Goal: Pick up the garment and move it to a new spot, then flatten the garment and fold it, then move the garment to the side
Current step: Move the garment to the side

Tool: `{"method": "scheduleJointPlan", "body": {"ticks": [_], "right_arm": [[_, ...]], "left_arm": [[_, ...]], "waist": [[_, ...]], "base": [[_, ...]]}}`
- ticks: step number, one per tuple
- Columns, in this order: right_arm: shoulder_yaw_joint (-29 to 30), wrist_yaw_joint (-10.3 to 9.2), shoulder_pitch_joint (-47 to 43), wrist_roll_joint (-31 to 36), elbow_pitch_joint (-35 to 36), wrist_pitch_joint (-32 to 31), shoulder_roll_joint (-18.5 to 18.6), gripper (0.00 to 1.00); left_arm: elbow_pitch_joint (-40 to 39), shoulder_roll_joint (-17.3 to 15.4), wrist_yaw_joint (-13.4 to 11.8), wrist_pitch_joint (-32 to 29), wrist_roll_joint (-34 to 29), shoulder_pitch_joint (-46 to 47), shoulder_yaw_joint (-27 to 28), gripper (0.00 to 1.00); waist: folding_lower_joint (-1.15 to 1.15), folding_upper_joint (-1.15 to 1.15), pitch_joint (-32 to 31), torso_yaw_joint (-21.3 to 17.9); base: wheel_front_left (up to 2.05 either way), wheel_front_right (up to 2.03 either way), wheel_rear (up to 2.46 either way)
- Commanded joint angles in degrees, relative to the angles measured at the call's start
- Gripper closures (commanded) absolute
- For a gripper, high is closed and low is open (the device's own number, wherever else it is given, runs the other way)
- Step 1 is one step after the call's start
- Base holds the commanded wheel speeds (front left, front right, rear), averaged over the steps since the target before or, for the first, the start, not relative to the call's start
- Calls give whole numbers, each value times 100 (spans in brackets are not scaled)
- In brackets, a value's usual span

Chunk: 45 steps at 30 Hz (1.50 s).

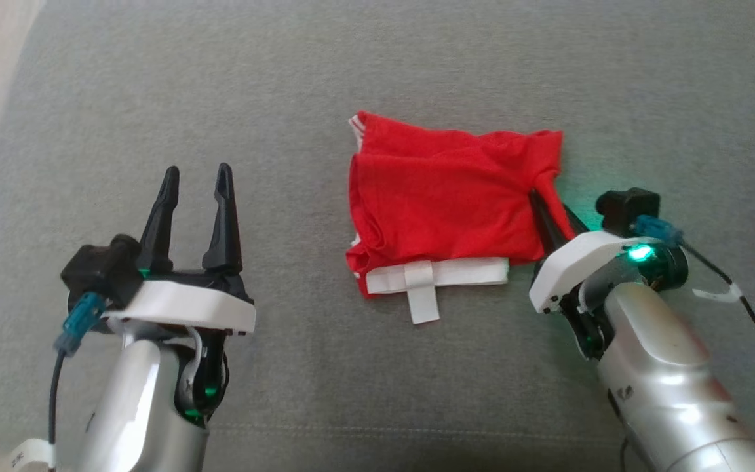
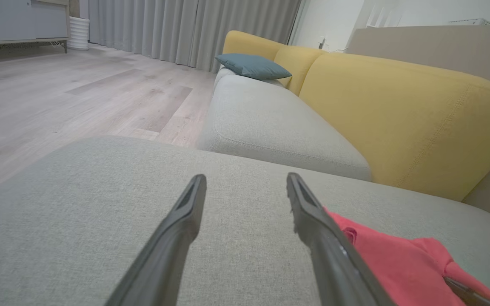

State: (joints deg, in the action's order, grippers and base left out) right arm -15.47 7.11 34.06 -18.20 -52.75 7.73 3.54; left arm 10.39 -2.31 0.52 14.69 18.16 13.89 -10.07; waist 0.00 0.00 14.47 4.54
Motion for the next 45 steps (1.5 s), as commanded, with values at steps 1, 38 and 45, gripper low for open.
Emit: {"method": "scheduleJointPlan", "body": {"ticks": [1,38,45], "right_arm": [[-114,37,139,139,67,95,-66,100],[1018,37,576,1539,1701,-1161,3035,100],[1366,37,376,1736,1915,-1202,2853,71]], "left_arm": [[-197,-57,24,30,-49,215,212,0],[-270,-57,279,30,-253,662,251,0],[-236,-57,341,30,-283,633,302,0]], "waist": [[0,0,-46,-109],[0,0,584,-1629],[0,0,608,-1599]], "base": [[0,0,0],[0,0,0],[0,0,0]]}}
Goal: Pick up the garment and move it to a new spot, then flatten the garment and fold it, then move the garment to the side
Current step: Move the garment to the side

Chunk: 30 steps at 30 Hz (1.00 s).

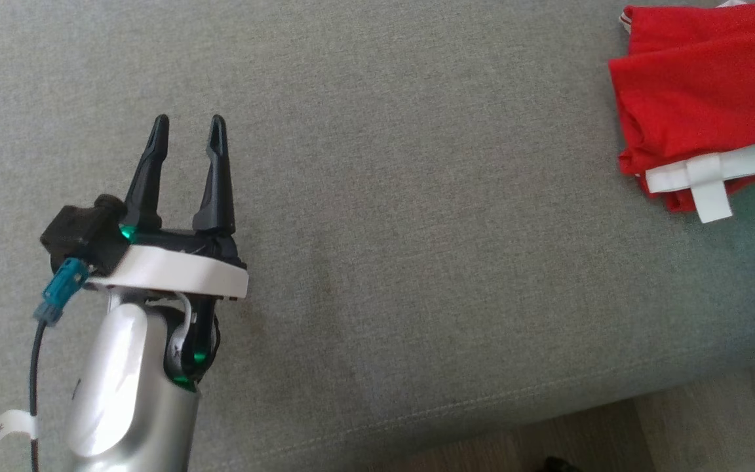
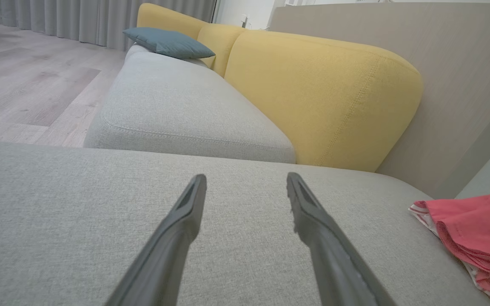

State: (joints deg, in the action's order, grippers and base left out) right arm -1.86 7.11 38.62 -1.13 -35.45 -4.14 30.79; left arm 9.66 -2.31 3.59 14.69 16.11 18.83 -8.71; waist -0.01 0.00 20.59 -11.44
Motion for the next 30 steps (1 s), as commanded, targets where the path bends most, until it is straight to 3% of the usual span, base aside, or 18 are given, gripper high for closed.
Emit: {"method": "scheduleJointPlan", "body": {"ticks": [1,3,4,16,26,30], "right_arm": [[32,37,-109,44,217,-29,105,56],[73,37,-161,75,294,-55,57,7],[109,37,-177,86,343,-63,30,0],[14,37,-150,-101,1279,88,-493,0],[-153,37,-651,-657,1979,472,-1604,0],[-137,37,-1184,-701,2139,709,-2221,0]], "left_arm": [[-158,-57,41,30,-79,133,176,0],[-146,-57,49,30,-75,118,186,0],[-138,-57,51,30,-70,111,185,0],[-68,-56,33,30,62,30,148,0],[-92,-56,-59,30,156,-243,183,0],[-86,-56,-96,30,155,-443,126,0]], "waist": [[1,0,-11,-2],[1,0,-31,-4],[1,0,-42,-6],[1,0,-418,72],[1,0,-1071,397],[1,0,-1340,567]], "base": [[0,0,0],[0,0,0],[0,0,0],[0,0,0],[0,0,0],[0,0,0]]}}
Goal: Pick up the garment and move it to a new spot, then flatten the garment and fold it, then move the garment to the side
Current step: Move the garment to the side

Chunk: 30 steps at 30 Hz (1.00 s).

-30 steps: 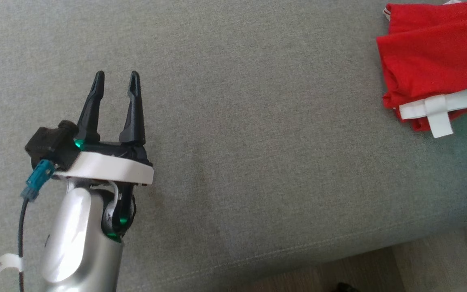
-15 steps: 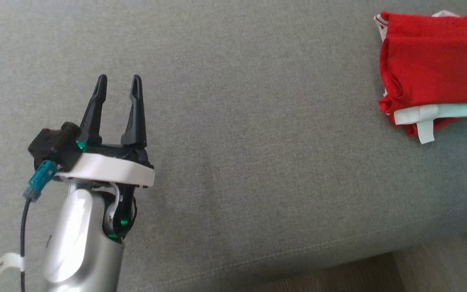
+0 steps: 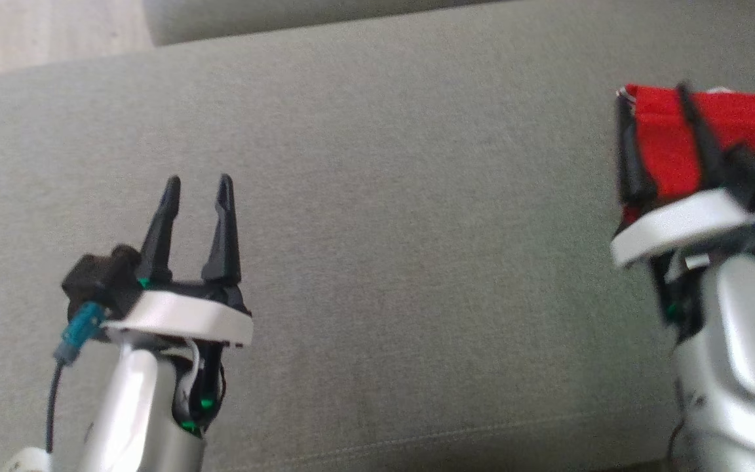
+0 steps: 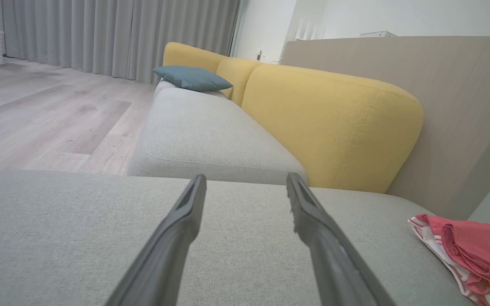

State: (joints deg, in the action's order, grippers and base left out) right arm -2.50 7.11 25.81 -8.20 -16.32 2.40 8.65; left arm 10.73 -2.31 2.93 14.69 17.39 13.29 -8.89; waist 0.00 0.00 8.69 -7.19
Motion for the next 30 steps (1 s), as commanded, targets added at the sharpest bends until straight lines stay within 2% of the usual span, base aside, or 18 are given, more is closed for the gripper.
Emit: {"method": "scheduleJointPlan", "body": {"ticks": [1,6,13,30], "right_arm": [[-78,37,-49,18,251,119,-142,0],[-91,37,-822,10,277,452,-517,0],[-286,37,-1528,-383,166,896,-574,0],[-369,37,-1739,-637,81,1173,-577,0]], "left_arm": [[-194,-56,-35,30,-18,64,126,0],[-210,-56,-89,30,-78,-221,28,0],[-238,-56,-183,30,-89,-661,-42,0],[-620,-56,-387,31,-233,-962,-47,0]], "waist": [[0,0,-197,180],[0,0,-436,351],[0,0,-644,436],[0,0,-769,456]], "base": [[0,0,0],[0,0,0],[0,0,0],[0,0,0]]}}
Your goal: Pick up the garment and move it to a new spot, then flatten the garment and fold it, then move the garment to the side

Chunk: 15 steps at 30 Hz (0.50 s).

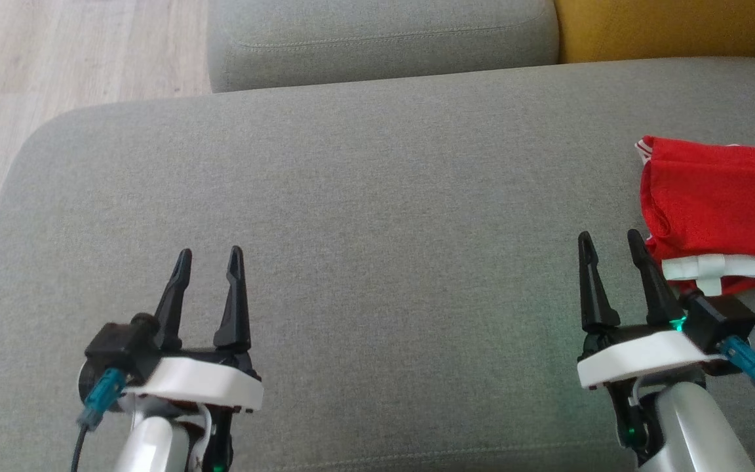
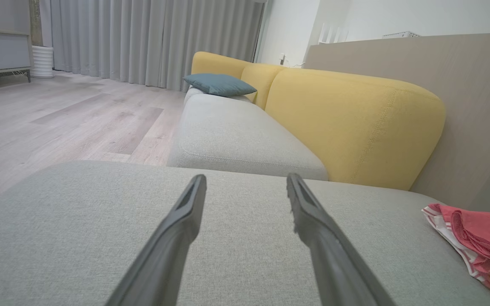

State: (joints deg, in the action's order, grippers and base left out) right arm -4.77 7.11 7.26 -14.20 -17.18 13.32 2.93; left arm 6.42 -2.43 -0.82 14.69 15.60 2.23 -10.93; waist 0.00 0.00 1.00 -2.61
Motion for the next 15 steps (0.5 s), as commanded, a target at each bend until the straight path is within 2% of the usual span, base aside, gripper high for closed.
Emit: {"method": "scheduleJointPlan", "body": {"ticks": [1,15], "right_arm": [[-147,37,115,-44,166,85,-4,0],[-169,37,153,-99,128,124,-5,0]], "left_arm": [[-189,-44,-11,31,-68,143,139,0],[-139,-44,-21,31,-133,193,87,0]], "waist": [[0,0,-1,-4],[0,0,21,-13]], "base": [[0,0,0],[0,0,0]]}}
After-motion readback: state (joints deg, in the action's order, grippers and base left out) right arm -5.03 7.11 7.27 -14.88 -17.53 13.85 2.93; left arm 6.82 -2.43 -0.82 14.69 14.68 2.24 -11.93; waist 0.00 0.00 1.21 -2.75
